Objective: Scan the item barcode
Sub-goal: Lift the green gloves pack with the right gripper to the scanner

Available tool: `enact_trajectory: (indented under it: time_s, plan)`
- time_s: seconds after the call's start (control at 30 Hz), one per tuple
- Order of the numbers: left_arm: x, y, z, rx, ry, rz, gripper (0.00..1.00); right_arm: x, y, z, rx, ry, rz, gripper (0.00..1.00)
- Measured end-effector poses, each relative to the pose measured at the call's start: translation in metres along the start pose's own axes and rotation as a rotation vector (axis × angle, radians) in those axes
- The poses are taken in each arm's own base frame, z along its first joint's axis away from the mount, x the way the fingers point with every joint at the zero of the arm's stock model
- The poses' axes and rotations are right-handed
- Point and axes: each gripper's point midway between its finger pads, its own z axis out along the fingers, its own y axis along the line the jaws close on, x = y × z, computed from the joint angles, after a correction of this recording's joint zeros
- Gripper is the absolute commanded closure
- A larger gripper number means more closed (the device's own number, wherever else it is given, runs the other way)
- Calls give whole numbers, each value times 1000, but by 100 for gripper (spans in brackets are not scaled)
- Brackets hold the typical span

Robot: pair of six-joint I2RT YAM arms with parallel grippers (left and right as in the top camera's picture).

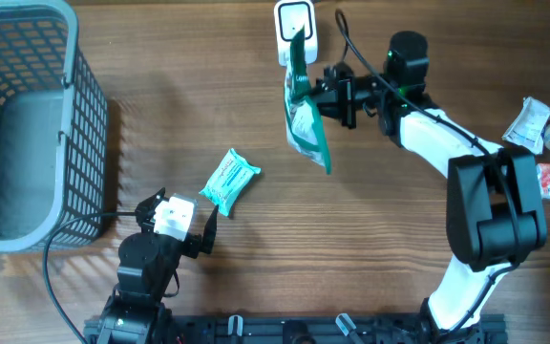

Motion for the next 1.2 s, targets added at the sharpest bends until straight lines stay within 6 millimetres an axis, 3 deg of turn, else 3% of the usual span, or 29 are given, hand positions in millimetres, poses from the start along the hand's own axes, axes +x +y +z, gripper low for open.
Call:
enact_trajectory:
  time_s: [0.43, 0.77, 1.2]
  plan:
    - [0, 0, 0, 0, 0, 0, 0, 31, 26, 5, 4, 12, -242, 96]
    - [0, 0, 0, 0, 0, 0, 0, 31, 25, 5, 4, 12, -238, 96]
    - [0, 0, 0, 0, 0, 0, 0, 27, 6, 5, 5, 12, -188, 96]
